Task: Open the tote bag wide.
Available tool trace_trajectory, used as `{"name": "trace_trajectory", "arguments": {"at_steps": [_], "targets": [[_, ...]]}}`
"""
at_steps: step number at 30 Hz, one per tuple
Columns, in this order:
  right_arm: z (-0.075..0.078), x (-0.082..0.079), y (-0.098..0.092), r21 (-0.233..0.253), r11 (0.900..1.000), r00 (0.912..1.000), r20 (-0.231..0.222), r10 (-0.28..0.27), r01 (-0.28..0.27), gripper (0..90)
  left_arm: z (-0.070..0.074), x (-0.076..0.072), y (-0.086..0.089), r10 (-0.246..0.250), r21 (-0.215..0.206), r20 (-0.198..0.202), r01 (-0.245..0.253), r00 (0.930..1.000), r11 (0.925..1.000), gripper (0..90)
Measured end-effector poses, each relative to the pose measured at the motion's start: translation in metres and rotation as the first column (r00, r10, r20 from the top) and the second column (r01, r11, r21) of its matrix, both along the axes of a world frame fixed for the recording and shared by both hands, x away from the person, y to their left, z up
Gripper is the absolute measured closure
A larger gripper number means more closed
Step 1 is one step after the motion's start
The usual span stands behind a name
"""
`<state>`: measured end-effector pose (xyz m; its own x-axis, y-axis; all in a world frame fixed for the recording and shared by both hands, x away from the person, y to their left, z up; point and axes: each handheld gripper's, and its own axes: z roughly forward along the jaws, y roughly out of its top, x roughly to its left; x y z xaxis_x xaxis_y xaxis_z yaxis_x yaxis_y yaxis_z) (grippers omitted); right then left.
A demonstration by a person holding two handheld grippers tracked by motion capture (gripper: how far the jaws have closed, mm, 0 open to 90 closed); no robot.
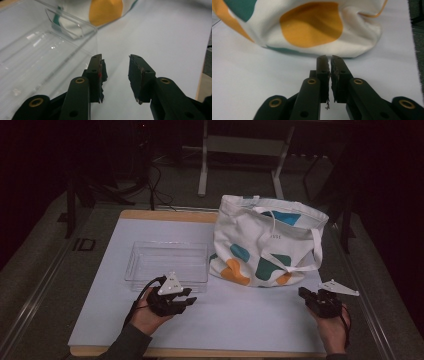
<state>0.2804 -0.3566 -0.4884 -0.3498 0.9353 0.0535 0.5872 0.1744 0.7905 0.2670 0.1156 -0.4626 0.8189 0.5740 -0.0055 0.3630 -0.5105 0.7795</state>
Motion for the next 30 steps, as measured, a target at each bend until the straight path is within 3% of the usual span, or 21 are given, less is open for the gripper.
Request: {"name": "trace_trajectory", "arguments": {"at_steps": [10, 15, 30], "targets": [[0.010, 0.011, -0.011, -0.021, 1.000, 0.9998, 0.004, -0.021, 0.021, 81.7, 0.017, 0.017, 0.002, 0.025, -0.005, 0.040, -0.025, 0.9989, 0.9997, 60.6], [0.014, 0.017, -0.016, -0.032, 0.999, 0.9997, 0.003, -0.026, 0.026, 86.0, 0.023, 0.025, 0.003, 0.033, -0.004, 0.056, -0.033, 0.9979, 0.9994, 60.2], [0.044, 0.041, -0.035, 0.031, 0.996, 0.9954, 0.040, -0.087, 0.085, 86.1, 0.037, 0.043, 0.002, 0.054, 0.012, 0.088, -0.055, 0.9946, 0.9984, 58.7]]}}
